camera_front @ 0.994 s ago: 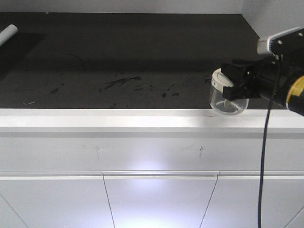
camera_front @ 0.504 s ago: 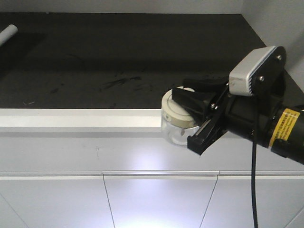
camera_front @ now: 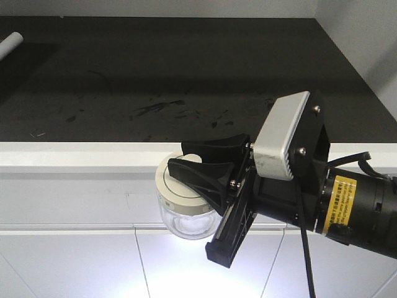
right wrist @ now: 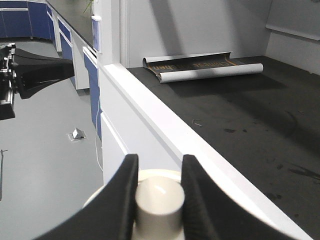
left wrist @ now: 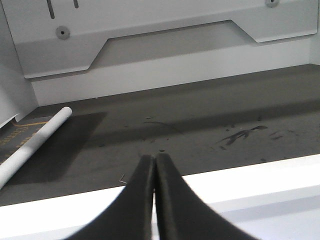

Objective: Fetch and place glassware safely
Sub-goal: 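Lift the jar and pull it out of the hood with the right gripper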

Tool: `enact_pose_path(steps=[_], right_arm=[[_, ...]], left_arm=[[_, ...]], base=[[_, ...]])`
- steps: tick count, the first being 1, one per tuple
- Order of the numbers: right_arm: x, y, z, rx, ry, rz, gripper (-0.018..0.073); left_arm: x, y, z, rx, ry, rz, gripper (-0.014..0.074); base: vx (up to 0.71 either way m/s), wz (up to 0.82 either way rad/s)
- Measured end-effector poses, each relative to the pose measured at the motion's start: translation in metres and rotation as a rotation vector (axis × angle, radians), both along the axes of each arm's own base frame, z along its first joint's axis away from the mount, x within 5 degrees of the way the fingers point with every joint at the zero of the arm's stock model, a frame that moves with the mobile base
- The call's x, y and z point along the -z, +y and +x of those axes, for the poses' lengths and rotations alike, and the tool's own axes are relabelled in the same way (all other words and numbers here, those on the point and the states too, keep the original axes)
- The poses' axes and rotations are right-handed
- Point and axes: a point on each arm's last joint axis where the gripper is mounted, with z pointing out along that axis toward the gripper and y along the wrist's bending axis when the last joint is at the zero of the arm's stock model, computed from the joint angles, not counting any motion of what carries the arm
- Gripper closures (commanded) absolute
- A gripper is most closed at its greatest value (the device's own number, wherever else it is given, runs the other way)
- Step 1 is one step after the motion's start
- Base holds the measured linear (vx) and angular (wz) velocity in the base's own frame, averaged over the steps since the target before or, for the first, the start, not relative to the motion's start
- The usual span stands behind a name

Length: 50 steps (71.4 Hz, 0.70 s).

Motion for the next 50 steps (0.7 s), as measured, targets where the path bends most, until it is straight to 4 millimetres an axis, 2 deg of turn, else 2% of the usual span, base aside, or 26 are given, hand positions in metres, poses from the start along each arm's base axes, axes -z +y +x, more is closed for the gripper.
enact_pose_path(steps=[50], right_arm=[[0.0, 0.0001, -0.0001, -0.001, 0.0, 0.0, 0.0559]], left_arm=[[0.0, 0.0, 0.0, 0.0, 0.0, 0.0, 0.0603]], base=[[0.0, 0.0]])
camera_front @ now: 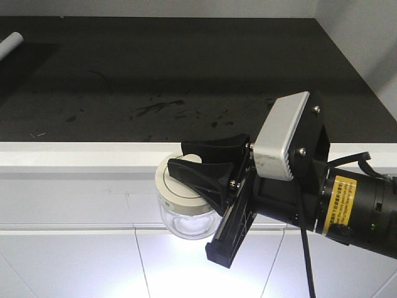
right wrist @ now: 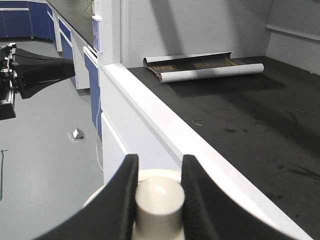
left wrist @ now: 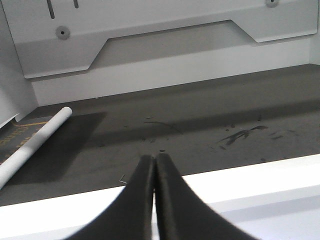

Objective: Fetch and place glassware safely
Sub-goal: 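Lift the jar and pull it out of the hood with the right gripper, then hold the jar in the right gripper while the base turns away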

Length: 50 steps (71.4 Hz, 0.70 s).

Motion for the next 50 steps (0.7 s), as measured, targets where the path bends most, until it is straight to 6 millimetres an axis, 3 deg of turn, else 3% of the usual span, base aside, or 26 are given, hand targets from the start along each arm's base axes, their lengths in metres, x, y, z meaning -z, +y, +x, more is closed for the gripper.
enact_pose_path(steps=[50], right_arm=[[0.0, 0.0, 0.0001, 0.001, 0.0, 0.0, 0.0559]], left_arm=[[0.0, 0.0, 0.0, 0.0, 0.0, 0.0, 0.0603]], base=[[0.01, 0.11]])
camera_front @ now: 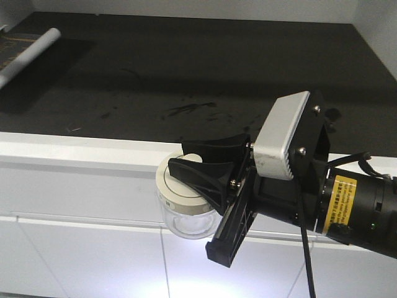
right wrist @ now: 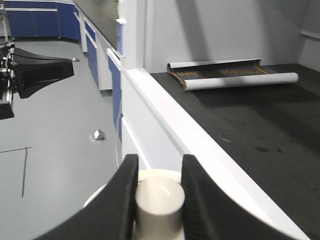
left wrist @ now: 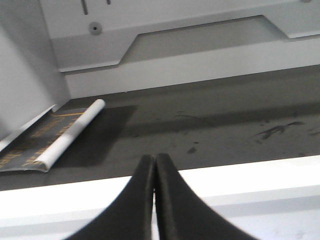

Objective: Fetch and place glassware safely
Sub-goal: 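Hold the jar in the right gripper while the base turns away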

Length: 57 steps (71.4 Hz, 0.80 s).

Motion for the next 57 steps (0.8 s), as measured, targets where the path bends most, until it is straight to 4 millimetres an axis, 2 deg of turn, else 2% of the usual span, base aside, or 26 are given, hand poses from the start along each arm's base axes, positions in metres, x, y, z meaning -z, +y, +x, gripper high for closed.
enact_pose_path(steps=[22, 57], right_arm=[[0.0, 0.0, 0.0001, 0.001, 0.0, 0.0, 0.0559], [0.0001, -0.0001, 0.0001, 0.001, 0.0, -0.001, 0.0559]], left_arm=[[0.0, 0.0, 0.0, 0.0, 0.0, 0.0, 0.0603], [0.0, 0.0, 0.0, 0.0, 0.0, 0.0, 0.0603]], base=[[-0.01, 0.4], [-0.04, 0.54]])
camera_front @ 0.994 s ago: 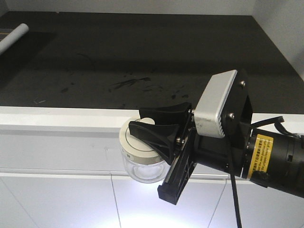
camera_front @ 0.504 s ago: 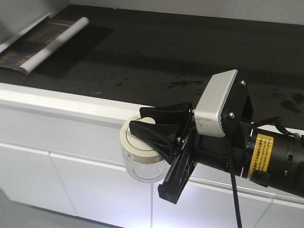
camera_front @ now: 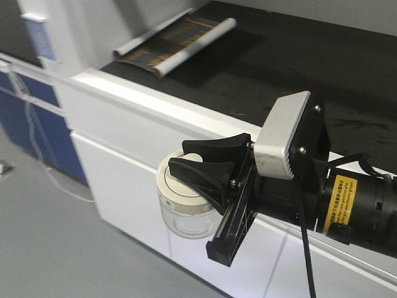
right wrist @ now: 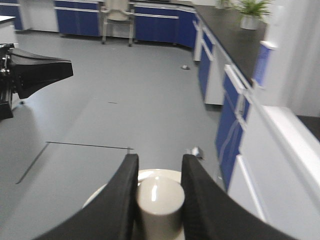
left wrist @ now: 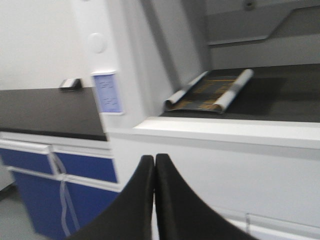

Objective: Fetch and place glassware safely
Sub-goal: 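Hold the jar in the right gripper while the base turns away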

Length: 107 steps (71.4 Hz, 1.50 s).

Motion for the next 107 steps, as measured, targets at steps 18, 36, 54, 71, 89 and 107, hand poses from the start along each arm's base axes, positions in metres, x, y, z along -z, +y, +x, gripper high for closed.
enact_pose_path(steps=[18, 36, 54, 71, 89, 107], right_arm=[[0.0, 0.0, 0.0, 0.0, 0.0, 0.0, 0.0559], [0.0, 0.0, 0.0, 0.0, 0.0, 0.0, 0.0559], [0.0, 0.0, 0.0, 0.0, 0.0, 0.0, 0.0559], [0.0, 0.0, 0.0, 0.0, 0.0, 0.0, 0.0559], [-0.0001, 0.0001, -0.0001, -0.001, 0.0, 0.001, 0.0559], [-0.0001, 0.0001, -0.0002, -0.002, 0.0, 0.001, 0.0559]], left_arm=[[0.0, 0.0, 0.0, 0.0, 0.0, 0.0, 0.0603], [0.0001, 0.0, 0.0, 0.0, 0.001, 0.0, 0.0603], [0.0001, 0.0, 0.0, 0.0, 0.001, 0.0, 0.0603], [0.0001, 0.0, 0.0, 0.0, 0.001, 0.0, 0.0603], [0.0001, 0.0, 0.0, 0.0, 0.001, 0.0, 0.0603], [0.0001, 0.0, 0.0, 0.0, 0.001, 0.0, 0.0603]], base=[[-0.05, 0.66], [-0.07, 0.75], [-0.07, 0.72], [-0.03, 0.73], [0.01, 0.65], [0.07, 0.38]])
